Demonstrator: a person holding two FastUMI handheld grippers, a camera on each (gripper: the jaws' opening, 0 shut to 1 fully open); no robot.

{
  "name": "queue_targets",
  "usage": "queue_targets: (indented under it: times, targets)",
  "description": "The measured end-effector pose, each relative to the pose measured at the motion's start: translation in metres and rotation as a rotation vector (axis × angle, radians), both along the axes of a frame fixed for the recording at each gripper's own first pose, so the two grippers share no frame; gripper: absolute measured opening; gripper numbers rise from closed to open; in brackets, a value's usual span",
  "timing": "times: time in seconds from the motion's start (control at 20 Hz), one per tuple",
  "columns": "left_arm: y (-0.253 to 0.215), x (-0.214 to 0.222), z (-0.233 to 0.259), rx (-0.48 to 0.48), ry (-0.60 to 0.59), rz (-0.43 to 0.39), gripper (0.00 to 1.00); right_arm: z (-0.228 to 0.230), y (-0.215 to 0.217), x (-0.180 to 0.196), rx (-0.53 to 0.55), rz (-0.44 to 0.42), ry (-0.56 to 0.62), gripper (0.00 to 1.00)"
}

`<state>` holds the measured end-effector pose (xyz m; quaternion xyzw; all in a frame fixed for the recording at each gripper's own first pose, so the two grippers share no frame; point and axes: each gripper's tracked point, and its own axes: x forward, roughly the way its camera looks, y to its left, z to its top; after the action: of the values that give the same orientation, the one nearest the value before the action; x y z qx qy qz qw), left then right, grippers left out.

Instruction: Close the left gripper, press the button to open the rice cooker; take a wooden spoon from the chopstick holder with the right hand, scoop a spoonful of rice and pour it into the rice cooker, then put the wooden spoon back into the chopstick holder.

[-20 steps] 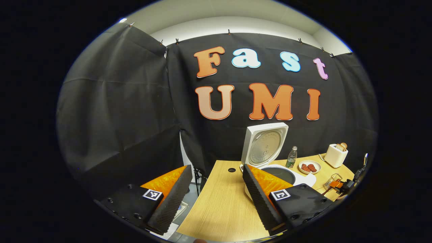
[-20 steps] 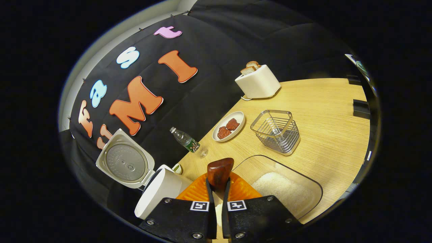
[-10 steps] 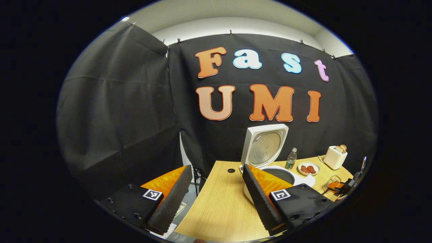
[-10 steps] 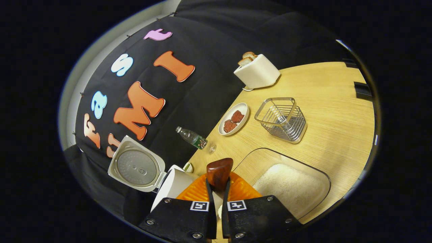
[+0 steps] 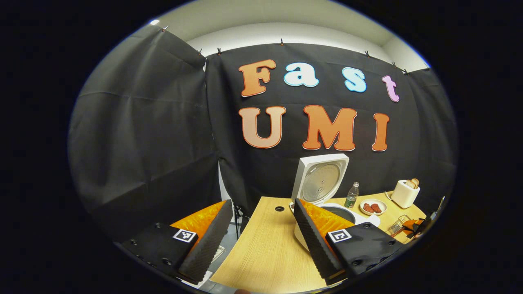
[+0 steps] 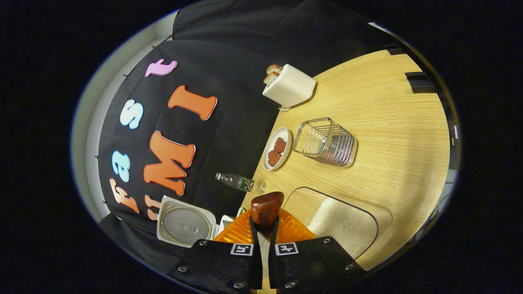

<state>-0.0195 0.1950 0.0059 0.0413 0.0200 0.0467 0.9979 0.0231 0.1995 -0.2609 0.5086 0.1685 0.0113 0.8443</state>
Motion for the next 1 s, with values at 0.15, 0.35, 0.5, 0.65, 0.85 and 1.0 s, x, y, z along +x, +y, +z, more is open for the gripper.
queue_targets:
  times: [0.15, 0.35, 0.5, 0.65, 0.85, 1.0]
  targets:
    - [-0.003, 0.001, 0.001, -0.001, -0.004, -0.005, 1.0, 0.007, -0.005, -0.002, 0.01, -0.01, 0.0, 0.06]
    - [-0.006, 0.001, -0.001, -0.018, -0.002, -0.015, 1.0, 0.017, -0.01, -0.005, 0.02, -0.014, -0.006, 0.05]
    - [-0.006, 0.001, -0.005, -0.022, 0.005, -0.017, 1.0, 0.021, -0.015, -0.005, 0.021, -0.022, 0.0, 0.05]
    - [-0.008, 0.002, -0.006, -0.025, 0.008, -0.021, 1.0, 0.034, -0.016, -0.01, 0.049, -0.021, -0.01, 0.05]
    - [-0.012, 0.005, -0.009, -0.044, 0.014, -0.035, 1.0, 0.053, -0.02, -0.011, 0.077, -0.031, -0.021, 0.05]
    - [-0.013, 0.006, -0.01, -0.051, 0.011, -0.041, 1.0, 0.069, -0.017, -0.013, 0.118, -0.028, -0.029, 0.05]
